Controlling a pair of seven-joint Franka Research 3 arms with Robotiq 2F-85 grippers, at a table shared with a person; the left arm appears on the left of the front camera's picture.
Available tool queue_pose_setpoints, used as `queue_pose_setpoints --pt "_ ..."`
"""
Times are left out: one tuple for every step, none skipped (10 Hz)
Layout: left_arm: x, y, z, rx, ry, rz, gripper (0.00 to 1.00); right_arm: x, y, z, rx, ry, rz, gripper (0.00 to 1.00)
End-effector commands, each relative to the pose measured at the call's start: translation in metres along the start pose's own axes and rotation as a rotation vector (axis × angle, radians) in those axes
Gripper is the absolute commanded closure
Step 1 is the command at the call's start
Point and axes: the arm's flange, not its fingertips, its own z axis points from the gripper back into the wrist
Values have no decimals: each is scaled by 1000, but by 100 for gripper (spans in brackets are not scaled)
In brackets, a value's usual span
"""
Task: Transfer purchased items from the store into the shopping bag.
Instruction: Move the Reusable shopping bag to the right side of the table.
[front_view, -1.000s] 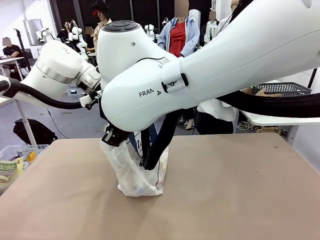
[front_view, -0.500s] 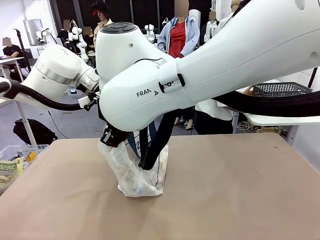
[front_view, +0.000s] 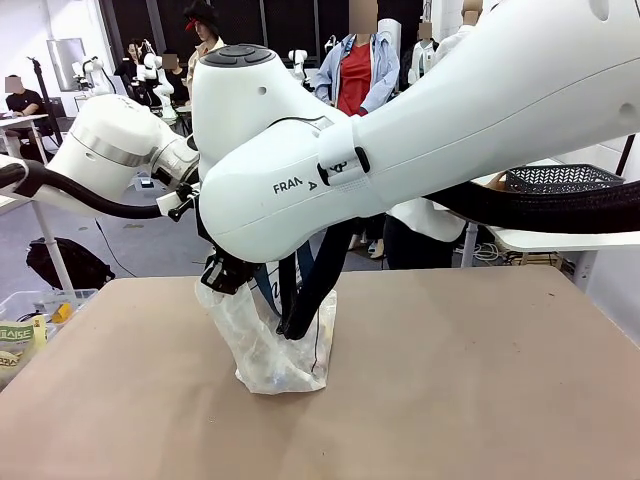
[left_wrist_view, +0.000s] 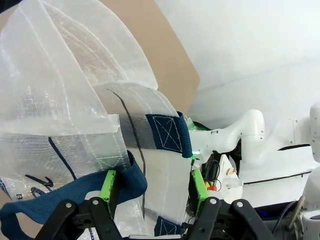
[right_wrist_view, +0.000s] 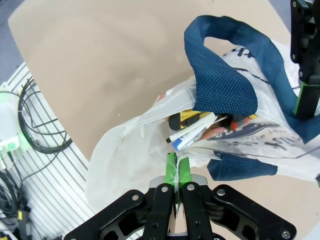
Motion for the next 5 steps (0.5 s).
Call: queue_pose_setpoints --pt "5 2 3 -69 2 -33 27 7 2 -3 5 -8 -1 100" --pt "5 2 4 -86 7 -39 27 7 2 -3 6 -6 -2 100" --pt "5 1 4 -107 16 -55 27 7 3 -3 7 -9 3 100" --pt "6 1 4 -104 15 -59 27 7 4 -3 6 -9 5 100" --pt "6 0 3 -77 12 -55 27 8 4 -3 5 -7 3 100"
